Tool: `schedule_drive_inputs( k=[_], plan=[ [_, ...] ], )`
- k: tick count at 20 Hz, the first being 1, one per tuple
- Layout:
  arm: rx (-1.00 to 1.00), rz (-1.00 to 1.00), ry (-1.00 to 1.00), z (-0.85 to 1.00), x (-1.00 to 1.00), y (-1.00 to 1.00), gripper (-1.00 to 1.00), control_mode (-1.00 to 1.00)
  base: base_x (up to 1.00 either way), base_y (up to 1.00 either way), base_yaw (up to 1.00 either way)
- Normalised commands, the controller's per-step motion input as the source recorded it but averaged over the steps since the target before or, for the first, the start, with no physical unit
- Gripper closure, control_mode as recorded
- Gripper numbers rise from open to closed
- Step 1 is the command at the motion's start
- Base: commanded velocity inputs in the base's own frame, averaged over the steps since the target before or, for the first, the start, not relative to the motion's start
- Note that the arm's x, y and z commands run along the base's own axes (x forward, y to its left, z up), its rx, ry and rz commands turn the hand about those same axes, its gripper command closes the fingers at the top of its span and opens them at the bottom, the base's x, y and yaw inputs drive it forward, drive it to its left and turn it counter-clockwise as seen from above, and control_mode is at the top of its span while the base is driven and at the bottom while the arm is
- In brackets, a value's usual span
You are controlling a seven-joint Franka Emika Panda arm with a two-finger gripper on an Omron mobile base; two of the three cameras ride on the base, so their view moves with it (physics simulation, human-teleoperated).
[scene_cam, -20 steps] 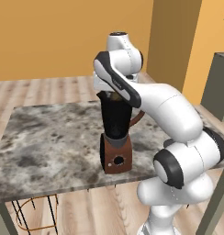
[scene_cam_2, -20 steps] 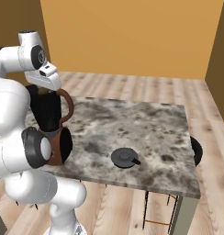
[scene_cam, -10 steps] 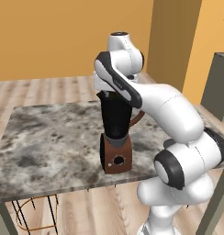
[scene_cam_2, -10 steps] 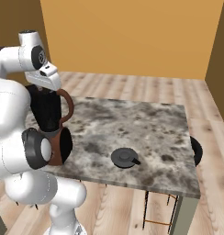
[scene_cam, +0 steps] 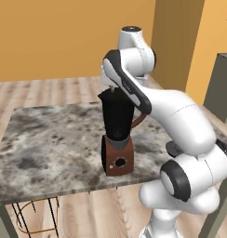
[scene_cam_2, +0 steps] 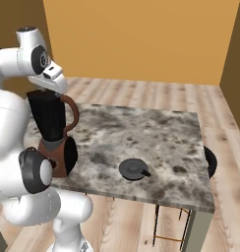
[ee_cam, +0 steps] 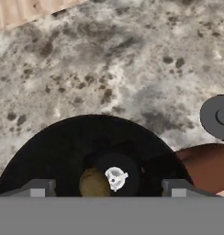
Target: Open the blender lid, put the kiwi in the blender, close the lid, and start the blender.
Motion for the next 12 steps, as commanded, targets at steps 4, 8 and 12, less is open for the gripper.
schedule_drive_inputs(
  k=[4, 8, 12],
  plan=[
    [0.03, 0.0, -0.15, 0.44, -0.26, -0.63, -1.0, -1.0, 0.0, 0.0, 0.0],
    [0.13, 0.0, -0.15, 0.12, -0.32, -0.92, -1.0, -1.0, 0.0, 0.0, 0.0],
    [0.23, 0.0, -0.05, -0.28, -0.32, -1.0, -1.0, -1.0, 0.0, 0.0, 0.0]
  ],
)
